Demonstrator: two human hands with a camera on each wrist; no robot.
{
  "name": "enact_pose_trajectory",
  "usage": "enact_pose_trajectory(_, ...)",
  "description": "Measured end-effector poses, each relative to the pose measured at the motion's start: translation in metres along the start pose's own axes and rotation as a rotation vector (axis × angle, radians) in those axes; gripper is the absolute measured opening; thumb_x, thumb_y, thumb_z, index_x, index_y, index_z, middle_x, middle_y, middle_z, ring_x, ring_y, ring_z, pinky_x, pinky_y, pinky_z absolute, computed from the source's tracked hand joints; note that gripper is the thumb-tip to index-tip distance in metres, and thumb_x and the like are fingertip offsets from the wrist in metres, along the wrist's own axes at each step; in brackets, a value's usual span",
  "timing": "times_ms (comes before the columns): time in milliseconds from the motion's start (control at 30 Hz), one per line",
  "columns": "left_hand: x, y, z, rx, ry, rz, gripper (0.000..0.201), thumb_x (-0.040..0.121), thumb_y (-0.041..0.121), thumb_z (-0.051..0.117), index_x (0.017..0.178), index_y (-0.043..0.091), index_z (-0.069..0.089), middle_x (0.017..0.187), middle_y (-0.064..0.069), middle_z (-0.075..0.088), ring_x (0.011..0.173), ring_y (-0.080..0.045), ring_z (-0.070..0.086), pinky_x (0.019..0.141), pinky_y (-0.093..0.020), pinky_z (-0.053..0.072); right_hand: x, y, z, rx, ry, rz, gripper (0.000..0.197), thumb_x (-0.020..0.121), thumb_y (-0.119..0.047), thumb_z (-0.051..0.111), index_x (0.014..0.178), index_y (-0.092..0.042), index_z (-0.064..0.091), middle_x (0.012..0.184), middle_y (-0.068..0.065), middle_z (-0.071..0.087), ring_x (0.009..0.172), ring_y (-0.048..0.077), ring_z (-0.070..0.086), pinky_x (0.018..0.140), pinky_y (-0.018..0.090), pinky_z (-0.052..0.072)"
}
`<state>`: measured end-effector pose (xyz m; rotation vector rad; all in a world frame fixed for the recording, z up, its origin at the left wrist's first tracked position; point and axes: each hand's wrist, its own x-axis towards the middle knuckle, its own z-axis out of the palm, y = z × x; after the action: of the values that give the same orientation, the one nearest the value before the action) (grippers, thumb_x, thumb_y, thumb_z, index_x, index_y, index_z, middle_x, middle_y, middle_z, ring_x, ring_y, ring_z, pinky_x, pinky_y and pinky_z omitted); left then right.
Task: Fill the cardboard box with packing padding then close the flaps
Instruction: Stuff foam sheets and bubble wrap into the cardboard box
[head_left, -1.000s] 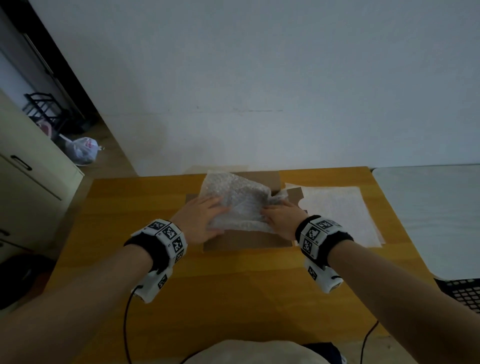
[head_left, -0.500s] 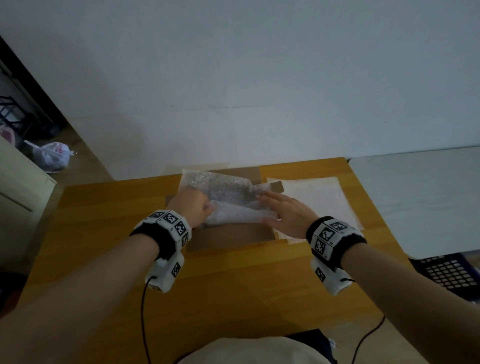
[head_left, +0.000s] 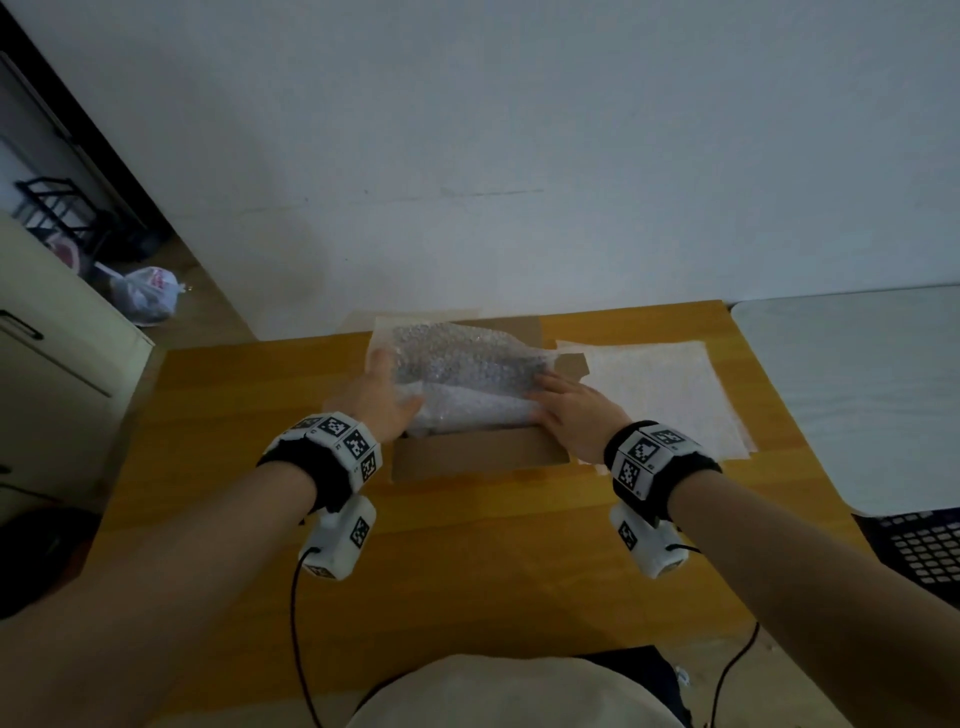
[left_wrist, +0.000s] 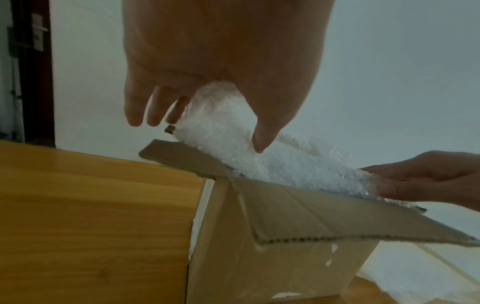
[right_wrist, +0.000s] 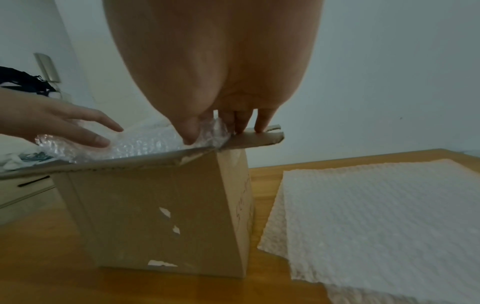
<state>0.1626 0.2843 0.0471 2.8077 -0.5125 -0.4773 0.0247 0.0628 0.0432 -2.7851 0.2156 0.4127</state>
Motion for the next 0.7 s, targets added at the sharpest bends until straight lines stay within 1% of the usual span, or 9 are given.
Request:
enact_pose_trajectory(33, 0.0, 0.001, 0.001, -0.029, -0.013, 0.003, 0.064, 0.091, 0.046, 0.051, 0.141, 0.023, 0.02, 0.084, -0.005, 0.06, 0.067, -0.022, 0.061, 0.055, -0.033, 0.05, 0.0, 0.0, 0.0, 0.01, 0.002, -0.003, 0.042, 0.102, -0.029, 0.029, 0.14, -0.017, 0.042, 0.157, 0.003, 0.021, 0.147, 0.018, 0.014, 0.12, 0.035, 0.013)
enact_pose_trajectory(100, 0.0, 0.003, 0.0, -0.056, -0.004, 0.039, 0.059, 0.092, 0.041, 0.052, 0.14, 0.018, 0.026, 0.071, 0.001, 0.053, 0.058, -0.017, 0.054, 0.049, -0.03, 0.044, 0.0, 0.0, 0.0, 0.037, 0.006, -0.009, 0.042, 0.102, -0.027, 0.03, 0.14, -0.015, 0.042, 0.157, 0.005, 0.023, 0.146, 0.018, 0.016, 0.12, 0.034, 0.013)
enact_pose_trajectory(133, -0.001, 0.004, -0.002, -0.066, 0.015, 0.066, 0.055, 0.092, 0.036, 0.054, 0.138, 0.018, 0.03, 0.075, 0.001, 0.055, 0.061, -0.017, 0.055, 0.051, -0.029, 0.044, -0.001, 0.001, -0.001, 0.051, 0.011, -0.014, 0.042, 0.101, -0.026, 0.031, 0.14, -0.014, 0.042, 0.156, 0.005, 0.024, 0.146, 0.018, 0.017, 0.12, 0.033, 0.014)
enact_pose_trajectory(200, -0.004, 0.009, -0.005, -0.086, 0.073, 0.164, 0.052, 0.091, 0.025, 0.058, 0.137, 0.019, 0.035, 0.104, -0.007, 0.061, 0.085, -0.022, 0.061, 0.063, -0.028, 0.047, -0.002, 0.0, -0.002, 0.087, 0.019, -0.024, 0.04, 0.1, -0.022, 0.035, 0.138, -0.013, 0.044, 0.155, 0.005, 0.028, 0.145, 0.019, 0.02, 0.118, 0.032, 0.016)
enact_pose_trajectory(267, -0.008, 0.015, -0.006, -0.108, 0.119, 0.31, 0.051, 0.09, 0.012, 0.057, 0.137, 0.019, 0.038, 0.125, -0.007, 0.056, 0.102, -0.022, 0.058, 0.071, -0.025, 0.045, -0.003, 0.0, -0.004, 0.132, 0.026, -0.018, 0.039, 0.099, -0.019, 0.039, 0.136, -0.012, 0.047, 0.153, 0.004, 0.032, 0.142, 0.018, 0.026, 0.116, 0.03, 0.02)
enact_pose_trajectory(400, -0.015, 0.03, -0.002, -0.11, 0.088, 0.522, 0.052, 0.092, 0.004, 0.048, 0.14, 0.02, 0.034, 0.12, -0.004, 0.059, 0.097, -0.018, 0.06, 0.075, -0.026, 0.049, -0.002, -0.001, -0.005, 0.177, 0.037, 0.009, 0.039, 0.096, -0.017, 0.044, 0.135, -0.015, 0.048, 0.149, 0.002, 0.038, 0.136, 0.02, 0.036, 0.111, 0.032, 0.029)
enact_pose_trajectory(467, -0.017, 0.039, 0.002, -0.115, 0.072, 0.527, 0.052, 0.094, 0.008, 0.046, 0.142, 0.02, 0.03, 0.112, -0.003, 0.063, 0.093, -0.018, 0.062, 0.077, -0.029, 0.052, -0.002, 0.0, -0.004, 0.22, 0.064, 0.032, 0.041, 0.094, -0.016, 0.046, 0.135, -0.016, 0.046, 0.145, 0.004, 0.043, 0.13, 0.024, 0.043, 0.105, 0.035, 0.035)
enact_pose_trajectory(567, -0.014, 0.051, 0.007, -0.118, 0.094, 0.519, 0.054, 0.096, 0.014, 0.044, 0.146, 0.019, 0.022, 0.098, -0.003, 0.065, 0.081, -0.018, 0.062, 0.072, -0.038, 0.055, -0.003, 0.002, -0.001, 0.279, 0.131, 0.063, 0.04, 0.09, -0.018, 0.052, 0.13, -0.017, 0.045, 0.134, 0.007, 0.05, 0.116, 0.029, 0.052, 0.092, 0.035, 0.043)
enact_pose_trajectory(700, -0.014, 0.071, 0.013, -0.012, 0.039, 0.654, 0.068, 0.093, 0.005, 0.049, 0.148, 0.02, 0.014, 0.105, -0.007, 0.061, 0.085, -0.02, 0.059, 0.076, -0.036, 0.053, -0.002, 0.001, 0.0, 0.368, 0.202, 0.095, 0.043, 0.087, -0.024, 0.059, 0.126, -0.016, 0.043, 0.125, 0.007, 0.055, 0.107, 0.025, 0.057, 0.082, 0.027, 0.043)
